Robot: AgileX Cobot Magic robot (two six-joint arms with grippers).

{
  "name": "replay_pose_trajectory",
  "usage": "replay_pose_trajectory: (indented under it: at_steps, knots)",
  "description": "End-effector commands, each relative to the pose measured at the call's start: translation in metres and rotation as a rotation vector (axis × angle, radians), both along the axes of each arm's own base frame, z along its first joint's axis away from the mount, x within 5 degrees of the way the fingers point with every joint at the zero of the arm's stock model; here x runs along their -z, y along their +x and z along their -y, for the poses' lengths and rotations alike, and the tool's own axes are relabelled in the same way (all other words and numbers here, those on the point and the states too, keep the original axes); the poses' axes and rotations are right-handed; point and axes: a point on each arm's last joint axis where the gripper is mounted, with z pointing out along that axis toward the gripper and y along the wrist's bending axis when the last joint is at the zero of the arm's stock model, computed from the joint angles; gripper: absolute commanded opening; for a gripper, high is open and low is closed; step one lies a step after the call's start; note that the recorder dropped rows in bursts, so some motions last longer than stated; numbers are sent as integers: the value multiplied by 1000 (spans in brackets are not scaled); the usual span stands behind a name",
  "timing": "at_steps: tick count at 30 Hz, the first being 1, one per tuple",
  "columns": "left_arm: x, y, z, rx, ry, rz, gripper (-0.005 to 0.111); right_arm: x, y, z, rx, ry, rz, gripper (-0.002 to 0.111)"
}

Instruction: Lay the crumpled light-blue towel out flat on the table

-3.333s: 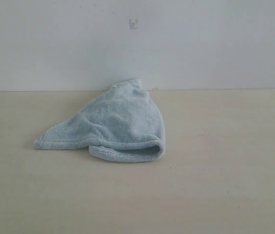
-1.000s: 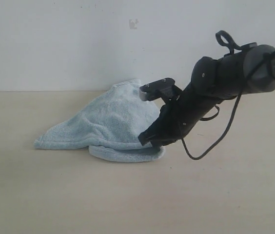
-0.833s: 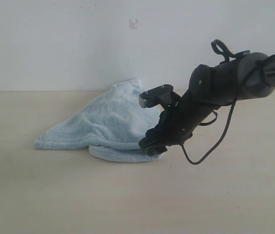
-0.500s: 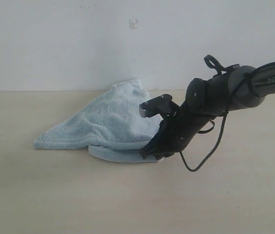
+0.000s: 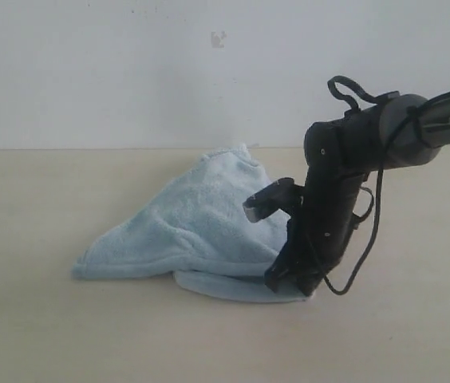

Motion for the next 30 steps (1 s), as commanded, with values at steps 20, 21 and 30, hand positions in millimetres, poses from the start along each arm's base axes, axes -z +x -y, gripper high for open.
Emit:
replay_pose_trajectory:
  at_steps: [20, 21, 30]
  knots:
    - [0, 1, 4, 82, -3, 12, 4, -46, -107, 48, 140, -92, -223, 0]
    - [0, 1, 4, 82, -3, 12, 4, -54, -109, 49, 137, -78, -199, 0]
    - [-17, 4, 7, 76, -215, 238, 4, -94, -114, 36, 152, 184, -57, 0]
